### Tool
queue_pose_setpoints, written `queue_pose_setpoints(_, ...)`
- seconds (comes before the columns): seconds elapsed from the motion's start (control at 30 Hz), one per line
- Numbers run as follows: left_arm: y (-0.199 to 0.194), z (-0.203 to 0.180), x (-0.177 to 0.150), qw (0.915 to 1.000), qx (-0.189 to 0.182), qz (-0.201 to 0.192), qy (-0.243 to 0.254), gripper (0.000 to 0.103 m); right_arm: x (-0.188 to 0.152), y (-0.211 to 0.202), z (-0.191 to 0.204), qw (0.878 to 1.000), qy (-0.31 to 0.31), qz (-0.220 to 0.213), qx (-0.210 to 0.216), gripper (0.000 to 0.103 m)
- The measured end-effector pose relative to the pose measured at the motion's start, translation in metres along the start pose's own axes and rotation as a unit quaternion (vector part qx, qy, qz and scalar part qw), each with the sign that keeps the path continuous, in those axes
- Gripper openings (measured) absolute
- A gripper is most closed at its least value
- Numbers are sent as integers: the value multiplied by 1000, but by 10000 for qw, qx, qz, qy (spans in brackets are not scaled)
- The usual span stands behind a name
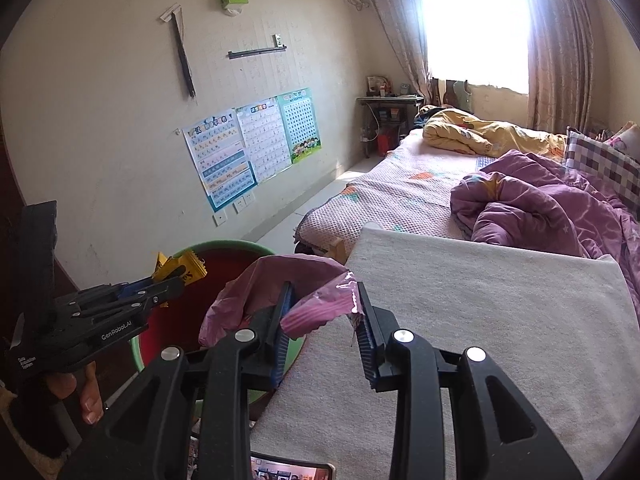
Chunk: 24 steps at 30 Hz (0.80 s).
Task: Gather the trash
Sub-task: 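Carry the yellow wrapper and pink foil bag over the red bin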
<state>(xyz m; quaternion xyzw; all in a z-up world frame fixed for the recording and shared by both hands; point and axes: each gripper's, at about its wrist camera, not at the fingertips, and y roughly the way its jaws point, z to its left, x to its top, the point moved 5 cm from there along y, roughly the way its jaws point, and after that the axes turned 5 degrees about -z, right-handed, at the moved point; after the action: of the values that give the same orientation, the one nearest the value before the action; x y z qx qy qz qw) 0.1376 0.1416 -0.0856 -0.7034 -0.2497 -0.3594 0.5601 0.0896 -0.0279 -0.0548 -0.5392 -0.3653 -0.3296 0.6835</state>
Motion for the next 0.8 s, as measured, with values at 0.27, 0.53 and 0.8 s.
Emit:
queue_pose_setpoints(0.27, 7, 16, -1, 9999, 59, 89, -49, 24, -1, 13, 11, 9999, -113, 58, 58, 30)
queue_pose_setpoints(0.53, 16, 28, -1, 9997, 124, 193, -120, 25, -2, 25, 21, 9997, -206, 114, 118, 30)
queue_pose_setpoints(0.8, 25, 34, -3, 9994, 138, 269, -151, 25, -2, 36, 30, 9991, -376, 178, 128, 30)
